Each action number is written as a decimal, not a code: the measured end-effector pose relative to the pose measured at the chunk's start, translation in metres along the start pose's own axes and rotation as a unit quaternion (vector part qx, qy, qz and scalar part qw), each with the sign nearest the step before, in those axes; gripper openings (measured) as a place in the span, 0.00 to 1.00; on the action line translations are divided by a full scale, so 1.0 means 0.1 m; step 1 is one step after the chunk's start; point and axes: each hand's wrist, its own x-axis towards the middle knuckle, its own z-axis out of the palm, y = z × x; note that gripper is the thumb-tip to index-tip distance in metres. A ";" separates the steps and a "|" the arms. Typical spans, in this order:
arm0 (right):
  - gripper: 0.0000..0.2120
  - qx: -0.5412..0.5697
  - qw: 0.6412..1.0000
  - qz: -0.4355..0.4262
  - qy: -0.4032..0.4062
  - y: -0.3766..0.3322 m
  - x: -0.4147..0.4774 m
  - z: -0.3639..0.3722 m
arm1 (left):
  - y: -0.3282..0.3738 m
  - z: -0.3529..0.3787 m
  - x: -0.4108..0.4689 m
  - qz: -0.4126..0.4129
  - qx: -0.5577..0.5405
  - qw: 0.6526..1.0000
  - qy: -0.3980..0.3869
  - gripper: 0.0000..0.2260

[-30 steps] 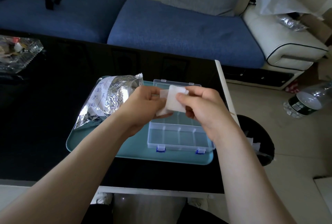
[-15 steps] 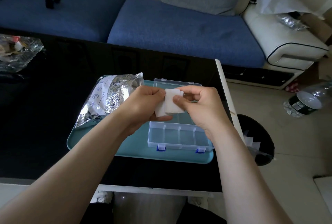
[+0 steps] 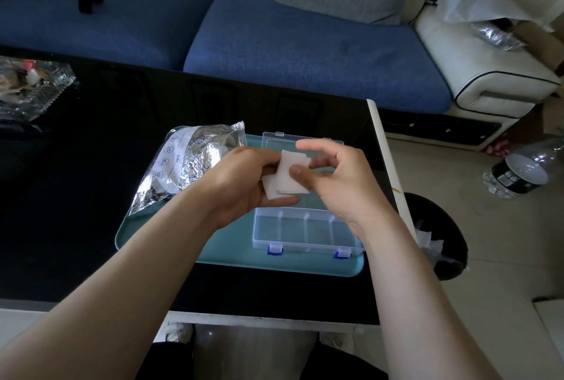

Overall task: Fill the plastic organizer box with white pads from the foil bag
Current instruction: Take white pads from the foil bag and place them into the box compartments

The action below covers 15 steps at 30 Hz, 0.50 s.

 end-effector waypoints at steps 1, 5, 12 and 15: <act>0.14 -0.011 1.000 -0.003 0.000 0.00 0.00 0.01 | 0.00 0.01 -0.01 -0.003 -0.004 1.000 -0.005 0.15; 0.09 -0.059 0.996 -0.060 0.030 0.00 0.01 0.03 | -0.01 0.03 -0.01 0.022 0.038 0.999 -0.020 0.21; 0.06 0.151 0.982 0.070 0.095 -0.03 0.06 -0.06 | -0.07 0.06 0.04 0.067 0.059 0.994 0.070 0.20; 0.06 0.198 0.973 0.109 0.047 -0.06 0.06 -0.06 | -0.08 0.05 0.07 0.071 0.062 0.990 0.100 0.20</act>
